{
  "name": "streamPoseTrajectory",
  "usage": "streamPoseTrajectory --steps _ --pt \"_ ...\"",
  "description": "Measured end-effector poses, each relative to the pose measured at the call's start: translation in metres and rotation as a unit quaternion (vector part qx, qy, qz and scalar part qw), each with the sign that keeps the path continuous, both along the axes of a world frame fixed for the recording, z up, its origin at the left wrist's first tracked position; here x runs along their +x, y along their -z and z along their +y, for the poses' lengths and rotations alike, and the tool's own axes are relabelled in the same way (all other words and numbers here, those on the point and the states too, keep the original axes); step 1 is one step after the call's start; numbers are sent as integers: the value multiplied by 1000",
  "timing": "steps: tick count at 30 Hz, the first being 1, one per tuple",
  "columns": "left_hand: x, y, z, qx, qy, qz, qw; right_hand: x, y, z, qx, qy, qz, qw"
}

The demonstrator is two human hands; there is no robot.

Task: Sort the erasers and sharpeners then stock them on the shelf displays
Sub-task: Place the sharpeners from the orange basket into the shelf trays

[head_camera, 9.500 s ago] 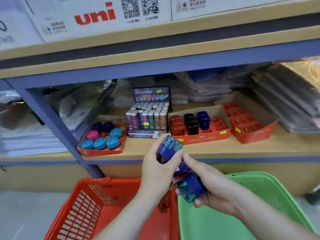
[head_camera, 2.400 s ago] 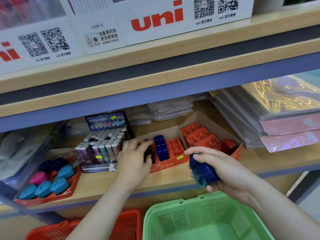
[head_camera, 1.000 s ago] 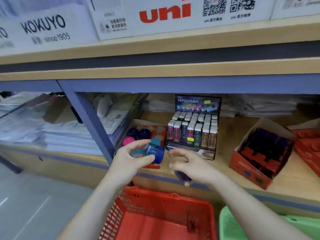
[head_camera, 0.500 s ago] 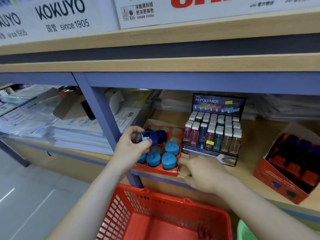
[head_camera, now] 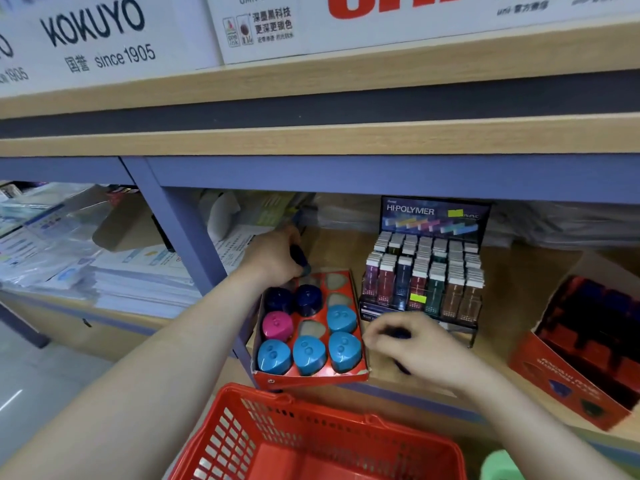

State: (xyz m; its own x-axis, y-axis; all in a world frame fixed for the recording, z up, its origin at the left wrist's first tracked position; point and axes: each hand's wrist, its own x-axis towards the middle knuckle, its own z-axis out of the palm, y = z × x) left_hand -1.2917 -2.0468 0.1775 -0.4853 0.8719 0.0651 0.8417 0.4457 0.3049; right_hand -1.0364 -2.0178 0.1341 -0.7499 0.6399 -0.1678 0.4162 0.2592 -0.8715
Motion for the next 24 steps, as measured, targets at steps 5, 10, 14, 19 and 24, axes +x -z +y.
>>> streamPoseTrajectory --steps 5,10,14,19,24 --pt "-15 11 3 -96 19 99 990 8 -6 3 -225 34 99 969" --pt "-22 15 2 -151 40 128 979 10 -14 4 -362 62 196 909" --pt "-23 7 7 -189 71 142 969 9 -17 2 -376 98 227 893" --pt "-24 5 9 -224 85 164 957 11 -15 3 -434 83 261 858" --pt "-26 3 8 -245 105 151 952 9 -15 2 -433 91 271 855"
